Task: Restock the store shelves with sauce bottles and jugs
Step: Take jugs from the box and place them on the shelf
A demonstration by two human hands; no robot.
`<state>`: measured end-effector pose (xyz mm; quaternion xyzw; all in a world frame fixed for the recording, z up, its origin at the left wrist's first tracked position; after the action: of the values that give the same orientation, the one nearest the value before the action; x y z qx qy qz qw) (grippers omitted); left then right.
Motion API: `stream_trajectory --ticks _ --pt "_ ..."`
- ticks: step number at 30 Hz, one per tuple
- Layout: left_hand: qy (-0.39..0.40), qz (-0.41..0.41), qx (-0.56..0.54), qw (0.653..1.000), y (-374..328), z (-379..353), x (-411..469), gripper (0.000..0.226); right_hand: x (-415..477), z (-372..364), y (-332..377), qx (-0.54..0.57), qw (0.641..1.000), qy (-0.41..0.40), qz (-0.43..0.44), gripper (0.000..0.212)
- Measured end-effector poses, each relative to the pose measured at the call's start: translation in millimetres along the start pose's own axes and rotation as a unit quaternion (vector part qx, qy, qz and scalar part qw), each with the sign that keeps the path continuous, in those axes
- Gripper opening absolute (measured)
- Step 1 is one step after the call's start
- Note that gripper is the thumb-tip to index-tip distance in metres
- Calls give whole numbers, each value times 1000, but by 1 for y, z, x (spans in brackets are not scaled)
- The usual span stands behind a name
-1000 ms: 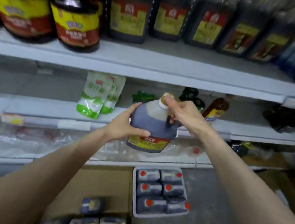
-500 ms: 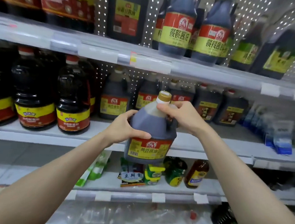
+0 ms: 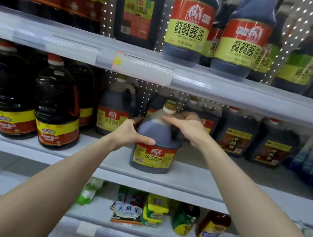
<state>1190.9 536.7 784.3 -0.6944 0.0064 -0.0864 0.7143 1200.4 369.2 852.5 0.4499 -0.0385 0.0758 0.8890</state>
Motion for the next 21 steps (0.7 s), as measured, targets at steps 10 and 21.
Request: stream_trajectory --ticks 10,21 --pt "-18 7 -44 999 21 -1 18 82 32 -7 -15 -11 1000 -10 23 50" --pt "-91 -2 -112 990 51 -11 3 48 -1 -28 -66 88 993 -76 18 74"
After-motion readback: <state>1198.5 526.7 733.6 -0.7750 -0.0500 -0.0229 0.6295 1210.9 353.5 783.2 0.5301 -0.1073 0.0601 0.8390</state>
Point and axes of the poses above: each hand's wrist, its own x-axis towards the middle knuckle, its own z-axis out of the back of the hand, y = z × x, the point moved 10 cm from there along x, towards the middle knuckle, and after that the axes turned 9 degrees about -x, right-handed, at the moved point
